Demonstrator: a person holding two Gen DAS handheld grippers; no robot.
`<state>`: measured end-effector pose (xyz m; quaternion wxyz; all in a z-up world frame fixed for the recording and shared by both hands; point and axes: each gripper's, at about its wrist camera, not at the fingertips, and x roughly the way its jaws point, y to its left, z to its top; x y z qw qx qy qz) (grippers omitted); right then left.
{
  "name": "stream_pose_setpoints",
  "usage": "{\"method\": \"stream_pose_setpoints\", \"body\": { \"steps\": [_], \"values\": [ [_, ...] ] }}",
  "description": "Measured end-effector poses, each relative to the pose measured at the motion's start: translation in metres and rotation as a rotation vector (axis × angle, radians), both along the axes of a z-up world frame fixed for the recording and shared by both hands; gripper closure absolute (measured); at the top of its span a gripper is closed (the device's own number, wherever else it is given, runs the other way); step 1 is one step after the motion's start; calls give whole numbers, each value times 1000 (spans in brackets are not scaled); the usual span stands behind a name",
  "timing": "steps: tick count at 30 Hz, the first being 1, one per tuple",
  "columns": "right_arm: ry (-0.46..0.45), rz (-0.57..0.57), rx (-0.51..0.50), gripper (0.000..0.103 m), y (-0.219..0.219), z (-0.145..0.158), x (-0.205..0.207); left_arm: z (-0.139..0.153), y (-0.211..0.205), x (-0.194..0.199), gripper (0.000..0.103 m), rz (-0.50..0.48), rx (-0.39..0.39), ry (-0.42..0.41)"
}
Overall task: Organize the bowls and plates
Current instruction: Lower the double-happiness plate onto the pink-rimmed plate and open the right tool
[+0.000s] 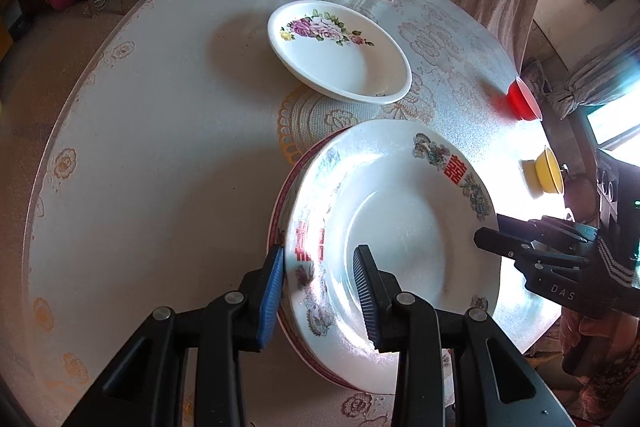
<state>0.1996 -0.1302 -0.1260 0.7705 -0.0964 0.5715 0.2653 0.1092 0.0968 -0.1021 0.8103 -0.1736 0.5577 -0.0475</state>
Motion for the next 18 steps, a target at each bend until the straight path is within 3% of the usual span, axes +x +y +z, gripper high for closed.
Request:
{"method": "stream_pose_setpoints", "body": {
  "steps": [7, 15, 18],
  "values": [
    [15, -40, 16, 72, 2, -3, 5, 6, -10, -3, 64, -27, 85, -9],
    [52, -106, 78, 72, -10, -5, 5, 15, -6, -7, 58, -31, 270, -59],
    [48, -131, 90, 72, -16, 0, 6, 8, -5, -8, 58, -31, 256, -41]
  ]
}}
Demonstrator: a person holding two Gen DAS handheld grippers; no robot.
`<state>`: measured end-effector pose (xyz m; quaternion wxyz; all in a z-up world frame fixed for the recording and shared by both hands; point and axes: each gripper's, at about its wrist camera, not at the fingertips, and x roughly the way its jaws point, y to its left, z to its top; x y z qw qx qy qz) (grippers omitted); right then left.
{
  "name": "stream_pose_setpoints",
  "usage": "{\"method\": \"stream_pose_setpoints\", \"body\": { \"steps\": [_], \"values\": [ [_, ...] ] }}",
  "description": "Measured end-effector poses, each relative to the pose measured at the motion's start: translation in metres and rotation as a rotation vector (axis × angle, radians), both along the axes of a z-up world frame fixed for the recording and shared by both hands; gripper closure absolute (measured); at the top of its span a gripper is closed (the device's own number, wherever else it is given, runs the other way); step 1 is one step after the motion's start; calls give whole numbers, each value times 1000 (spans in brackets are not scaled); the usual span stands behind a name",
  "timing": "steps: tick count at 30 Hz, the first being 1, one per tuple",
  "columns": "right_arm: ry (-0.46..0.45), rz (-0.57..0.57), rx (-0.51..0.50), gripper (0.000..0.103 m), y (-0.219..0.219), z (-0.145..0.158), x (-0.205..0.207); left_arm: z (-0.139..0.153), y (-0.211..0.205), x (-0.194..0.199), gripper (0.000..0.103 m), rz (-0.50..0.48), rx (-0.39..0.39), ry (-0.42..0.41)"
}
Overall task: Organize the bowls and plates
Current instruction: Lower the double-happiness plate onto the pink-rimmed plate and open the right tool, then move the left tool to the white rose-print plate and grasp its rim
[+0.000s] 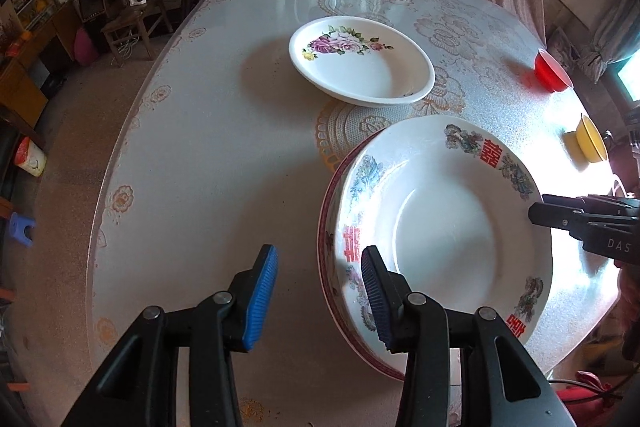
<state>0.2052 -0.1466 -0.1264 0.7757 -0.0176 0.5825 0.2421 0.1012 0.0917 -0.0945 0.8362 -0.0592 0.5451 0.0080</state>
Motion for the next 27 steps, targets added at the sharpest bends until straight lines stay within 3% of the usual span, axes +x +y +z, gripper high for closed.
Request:
{"method": "stream_pose_setpoints", "body": {
  "steps": [7, 17, 21, 27],
  "values": [
    [19, -39, 42, 72, -6, 11, 6, -4, 4, 5, 58, 18, -62, 15],
    [14, -41, 60, 72, -2, 5, 14, 5, 14, 25, 55, 29, -81, -17],
    [-36, -58, 83, 71, 3, 14, 39, 18, 27, 50, 35, 67, -84, -63],
    [-88, -61, 104, 67, 19, 28, 73, 22, 39, 84, 23, 112, -54, -91]
  ]
}}
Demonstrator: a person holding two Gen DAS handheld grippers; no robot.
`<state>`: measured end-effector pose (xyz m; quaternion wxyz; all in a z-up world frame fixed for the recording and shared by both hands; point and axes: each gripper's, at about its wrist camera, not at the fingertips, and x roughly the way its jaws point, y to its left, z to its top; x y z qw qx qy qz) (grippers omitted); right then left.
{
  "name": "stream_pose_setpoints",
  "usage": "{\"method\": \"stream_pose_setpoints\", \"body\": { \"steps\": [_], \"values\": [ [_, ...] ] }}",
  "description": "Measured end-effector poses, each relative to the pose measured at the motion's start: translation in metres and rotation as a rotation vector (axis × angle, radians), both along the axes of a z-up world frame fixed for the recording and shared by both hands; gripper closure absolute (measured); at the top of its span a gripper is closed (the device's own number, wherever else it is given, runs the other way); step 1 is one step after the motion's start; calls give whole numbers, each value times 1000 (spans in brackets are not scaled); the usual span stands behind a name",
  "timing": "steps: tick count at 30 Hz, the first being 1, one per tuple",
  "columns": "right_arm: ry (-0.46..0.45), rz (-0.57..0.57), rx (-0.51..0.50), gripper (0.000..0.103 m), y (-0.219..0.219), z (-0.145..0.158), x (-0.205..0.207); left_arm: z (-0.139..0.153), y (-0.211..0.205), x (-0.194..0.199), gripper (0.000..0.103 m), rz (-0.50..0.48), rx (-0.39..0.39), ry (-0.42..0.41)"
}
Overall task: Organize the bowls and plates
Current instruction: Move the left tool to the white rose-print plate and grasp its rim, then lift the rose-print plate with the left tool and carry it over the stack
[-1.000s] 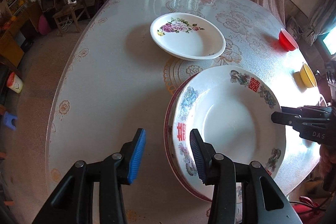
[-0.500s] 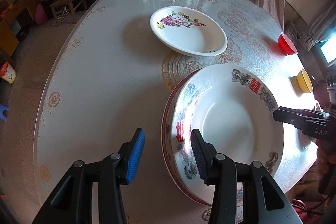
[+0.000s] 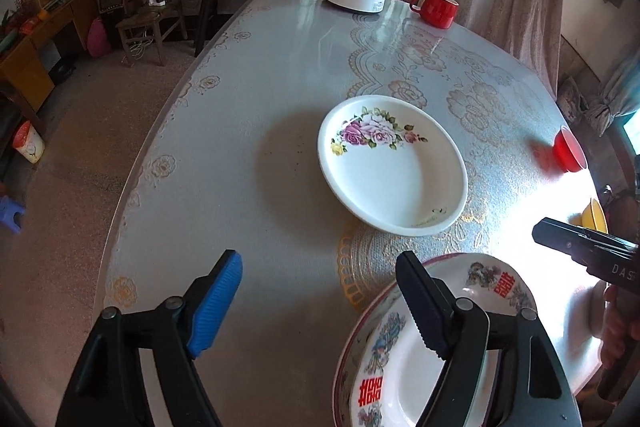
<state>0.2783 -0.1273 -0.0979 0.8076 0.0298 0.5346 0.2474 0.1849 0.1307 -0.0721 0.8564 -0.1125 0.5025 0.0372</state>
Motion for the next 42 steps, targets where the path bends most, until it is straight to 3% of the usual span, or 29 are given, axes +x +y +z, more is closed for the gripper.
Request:
{"method": "stream_pose_setpoints", "body": {
  "steps": [9, 21, 30, 38, 42],
  "values": [
    [30, -9, -23, 67, 20, -9, 39, -24, 11, 42, 23, 41, -24, 38],
    [81, -48, 16, 67, 40, -19, 73, -39, 8, 77, 26, 6, -81, 57],
    [111, -39, -21, 66, 65, -36, 91, -42, 7, 91, 26, -30, -76, 45],
    [114, -4, -54, 76, 82, -49, 97, -51, 5, 97, 43, -69, -91, 49],
    [110, 6, -79, 83, 85, -55, 98, -56, -1, 102, 57, -107, -110, 58]
  ]
}}
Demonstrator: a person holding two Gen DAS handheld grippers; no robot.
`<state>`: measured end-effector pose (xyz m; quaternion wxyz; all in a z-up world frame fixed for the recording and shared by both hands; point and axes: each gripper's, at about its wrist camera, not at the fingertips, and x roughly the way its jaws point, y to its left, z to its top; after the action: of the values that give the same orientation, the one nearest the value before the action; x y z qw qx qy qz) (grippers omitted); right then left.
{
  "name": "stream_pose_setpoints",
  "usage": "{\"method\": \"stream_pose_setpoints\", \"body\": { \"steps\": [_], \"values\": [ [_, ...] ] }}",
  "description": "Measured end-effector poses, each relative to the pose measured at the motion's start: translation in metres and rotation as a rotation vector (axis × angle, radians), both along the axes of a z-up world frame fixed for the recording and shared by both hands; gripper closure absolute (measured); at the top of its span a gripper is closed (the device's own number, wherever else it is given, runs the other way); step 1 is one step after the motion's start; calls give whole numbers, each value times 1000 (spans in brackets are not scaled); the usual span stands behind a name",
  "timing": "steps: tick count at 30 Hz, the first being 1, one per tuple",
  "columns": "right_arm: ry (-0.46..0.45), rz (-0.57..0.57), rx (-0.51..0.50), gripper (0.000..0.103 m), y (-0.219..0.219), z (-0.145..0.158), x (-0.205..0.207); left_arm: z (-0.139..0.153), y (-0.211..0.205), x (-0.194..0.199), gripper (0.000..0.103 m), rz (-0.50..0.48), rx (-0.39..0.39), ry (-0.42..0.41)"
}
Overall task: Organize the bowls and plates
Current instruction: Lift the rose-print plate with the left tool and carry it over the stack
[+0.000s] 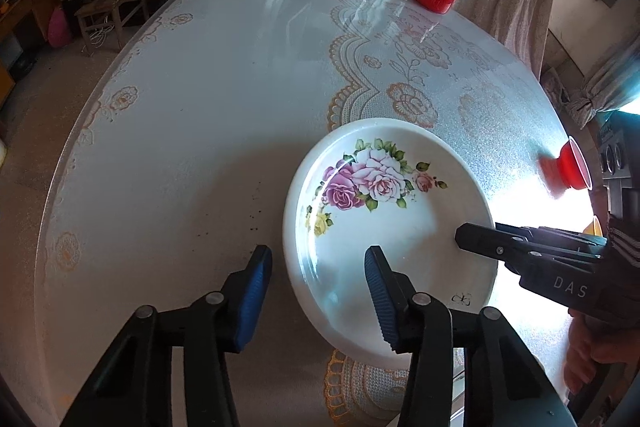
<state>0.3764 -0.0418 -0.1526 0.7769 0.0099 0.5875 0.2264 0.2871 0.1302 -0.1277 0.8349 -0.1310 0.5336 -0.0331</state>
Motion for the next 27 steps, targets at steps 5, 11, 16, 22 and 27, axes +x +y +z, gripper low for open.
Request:
{"method": "stream_pose_setpoints", "body": {
  "steps": [5, 11, 16, 22, 27],
  "values": [
    [0, -10, 14, 87, 0, -4, -3, 0, -8, 6, 62, -31, 38, -11],
    [5, -3, 5, 89, -1, -3, 0, -1, -12, 5, 69, -55, 100, -28],
    [17, -12, -13, 90, 1, -1, -1, -2, -12, 1, 70, -63, 86, -27],
    [14, -11, -20, 90, -3, 1, -10, 2, -14, -5, 70, -70, 57, -27],
    [14, -26, -6, 90, -10, 5, -15, 10, -17, -9, 70, -77, 48, -43]
  ]
}}
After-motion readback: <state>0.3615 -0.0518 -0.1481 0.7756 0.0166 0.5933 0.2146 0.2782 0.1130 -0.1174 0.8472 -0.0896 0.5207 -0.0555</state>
